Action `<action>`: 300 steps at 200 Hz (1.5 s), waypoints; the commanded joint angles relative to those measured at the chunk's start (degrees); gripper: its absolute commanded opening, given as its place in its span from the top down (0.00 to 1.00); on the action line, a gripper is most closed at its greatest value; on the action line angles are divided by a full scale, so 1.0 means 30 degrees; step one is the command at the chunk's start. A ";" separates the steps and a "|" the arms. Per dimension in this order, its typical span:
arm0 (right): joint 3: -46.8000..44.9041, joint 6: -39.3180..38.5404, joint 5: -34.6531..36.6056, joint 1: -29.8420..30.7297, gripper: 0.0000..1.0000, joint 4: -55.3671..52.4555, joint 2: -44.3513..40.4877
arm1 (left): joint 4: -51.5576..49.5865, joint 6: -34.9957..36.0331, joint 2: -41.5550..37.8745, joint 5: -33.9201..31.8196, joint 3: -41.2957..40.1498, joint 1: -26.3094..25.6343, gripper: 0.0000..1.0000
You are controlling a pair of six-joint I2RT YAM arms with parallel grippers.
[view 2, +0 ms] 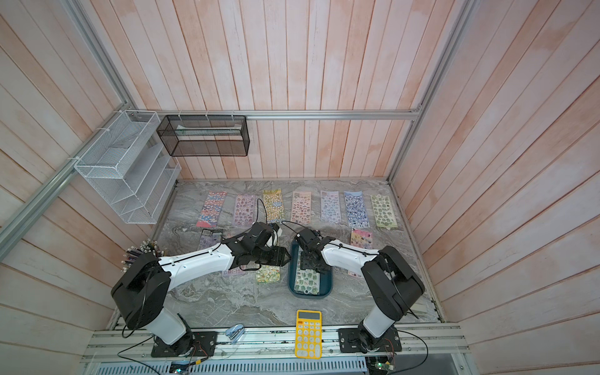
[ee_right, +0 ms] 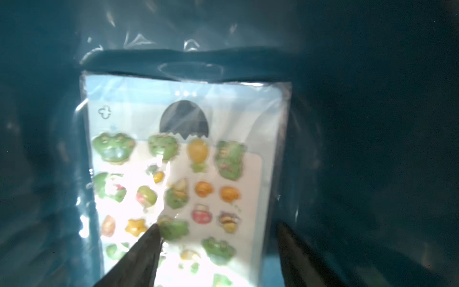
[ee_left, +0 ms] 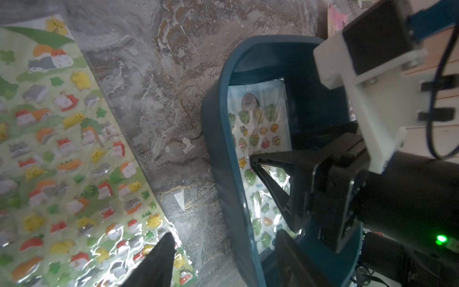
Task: Take the stickers out of the storage box
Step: Pick up the sticker from the storage box.
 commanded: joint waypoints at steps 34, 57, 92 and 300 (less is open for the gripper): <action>-0.1422 0.1098 -0.1486 -0.0028 0.31 0.3617 0.0200 | 0.0939 -0.0301 0.0572 0.0466 0.0155 -0.0086 0.41; -0.2754 0.1371 -0.2659 -0.0243 0.47 0.5483 -0.1021 | 0.1225 -0.0419 0.0899 0.0837 0.0156 -0.0097 0.47; -0.4046 0.1598 -0.3381 -0.0745 1.00 0.6722 -0.3078 | 0.1433 -0.0510 0.1349 0.1201 0.0308 -0.0133 0.52; -0.0009 -0.2147 -0.2374 -0.3045 1.00 0.1606 -1.1134 | -0.0147 -0.0491 -0.1803 0.0534 0.2070 0.1257 0.30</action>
